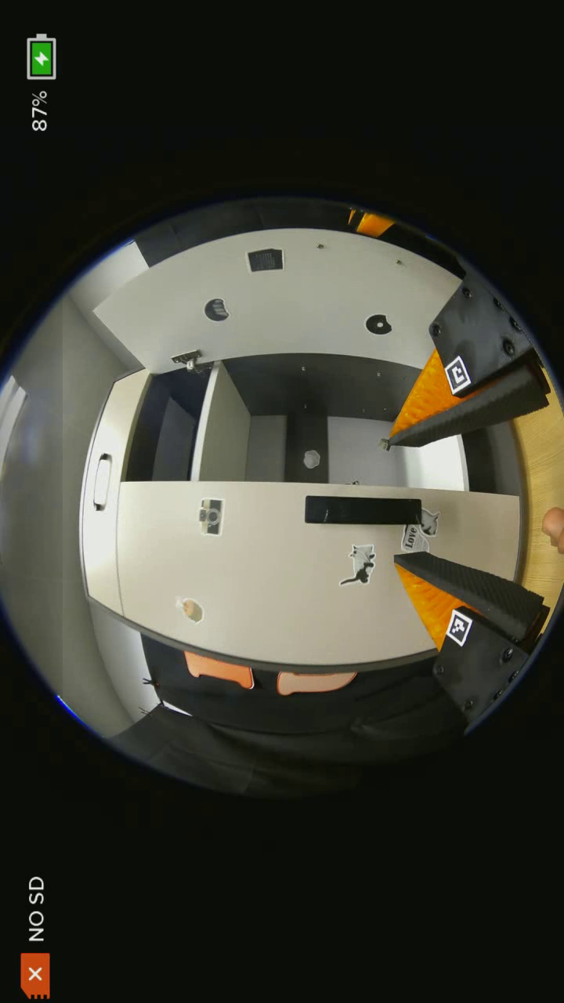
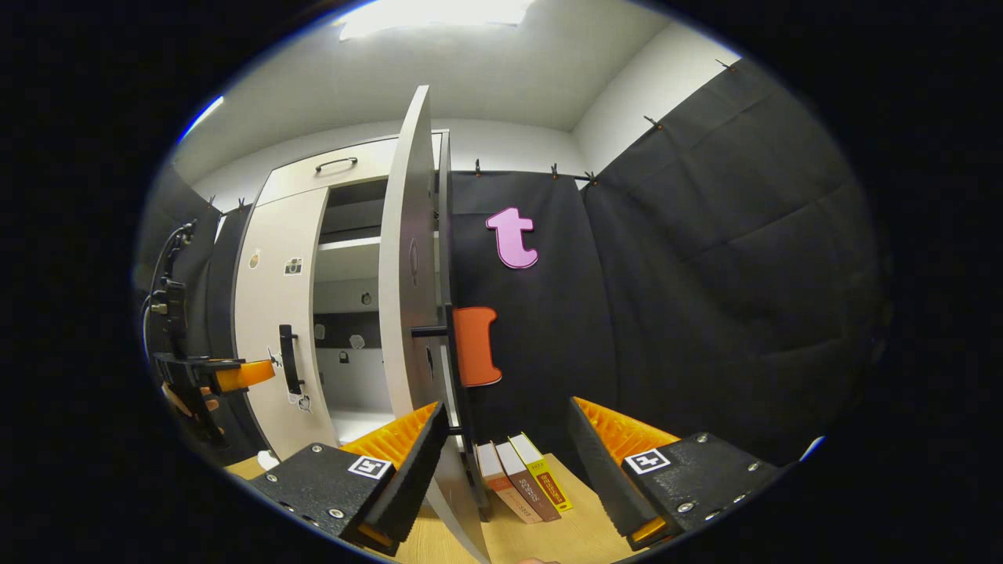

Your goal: Open the right door of the double-door shoe cabinet with the right hand, and open the left door with the left hand.

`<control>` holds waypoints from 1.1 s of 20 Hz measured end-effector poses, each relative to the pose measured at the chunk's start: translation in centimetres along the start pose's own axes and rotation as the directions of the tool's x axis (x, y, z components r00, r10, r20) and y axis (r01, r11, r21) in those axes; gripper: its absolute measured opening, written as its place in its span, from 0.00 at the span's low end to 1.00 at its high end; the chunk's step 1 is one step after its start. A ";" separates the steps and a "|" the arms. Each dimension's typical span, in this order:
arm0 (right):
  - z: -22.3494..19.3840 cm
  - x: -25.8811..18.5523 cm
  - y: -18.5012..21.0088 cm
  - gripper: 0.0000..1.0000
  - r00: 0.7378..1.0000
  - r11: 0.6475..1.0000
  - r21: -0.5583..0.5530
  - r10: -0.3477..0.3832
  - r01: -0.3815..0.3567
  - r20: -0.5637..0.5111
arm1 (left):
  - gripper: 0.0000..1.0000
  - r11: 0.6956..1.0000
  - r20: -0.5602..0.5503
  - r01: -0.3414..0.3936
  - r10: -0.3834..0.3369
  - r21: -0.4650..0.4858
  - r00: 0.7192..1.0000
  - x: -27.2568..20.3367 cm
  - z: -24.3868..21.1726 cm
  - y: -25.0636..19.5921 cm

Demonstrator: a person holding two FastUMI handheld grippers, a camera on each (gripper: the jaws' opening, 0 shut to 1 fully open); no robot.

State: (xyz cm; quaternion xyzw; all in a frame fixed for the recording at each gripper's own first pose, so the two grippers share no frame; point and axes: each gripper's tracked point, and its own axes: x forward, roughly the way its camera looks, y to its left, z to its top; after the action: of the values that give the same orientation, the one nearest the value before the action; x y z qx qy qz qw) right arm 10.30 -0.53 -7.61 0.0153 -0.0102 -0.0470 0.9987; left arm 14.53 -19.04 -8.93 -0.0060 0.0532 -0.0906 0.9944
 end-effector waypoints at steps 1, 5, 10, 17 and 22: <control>-0.1 0.0 0.0 0.93 1.000 1.000 -0.004 0.001 -0.001 0.000 | 0.81 1.000 -0.005 -0.016 0.016 0.020 1.000 0.8 -0.2 0.2; 0.0 0.0 0.5 0.93 1.000 1.000 -0.001 0.024 -0.024 0.011 | 0.82 0.999 0.002 -0.038 0.038 0.016 0.999 3.7 -0.5 0.4; 0.6 0.2 0.2 0.93 0.999 1.000 0.011 0.008 -0.008 0.053 | 0.81 0.994 0.020 -0.093 0.092 0.054 0.996 6.7 -0.8 1.8; 1.0 0.1 0.0 0.92 0.997 1.000 -0.012 0.010 -0.009 0.082 | 0.81 0.995 0.014 -0.095 0.095 0.018 0.995 9.0 -1.2 2.6; 0.8 -0.3 0.5 0.93 0.996 0.999 -0.004 0.032 -0.032 0.080 | 0.60 0.997 0.023 -0.082 0.082 0.014 0.996 9.8 -1.0 2.0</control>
State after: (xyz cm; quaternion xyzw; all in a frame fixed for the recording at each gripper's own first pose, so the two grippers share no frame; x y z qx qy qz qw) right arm 10.07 -0.03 -6.84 0.0119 -0.0506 -0.0318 0.9981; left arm 24.38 -18.81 -11.02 0.0026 0.0415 -0.0501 0.9979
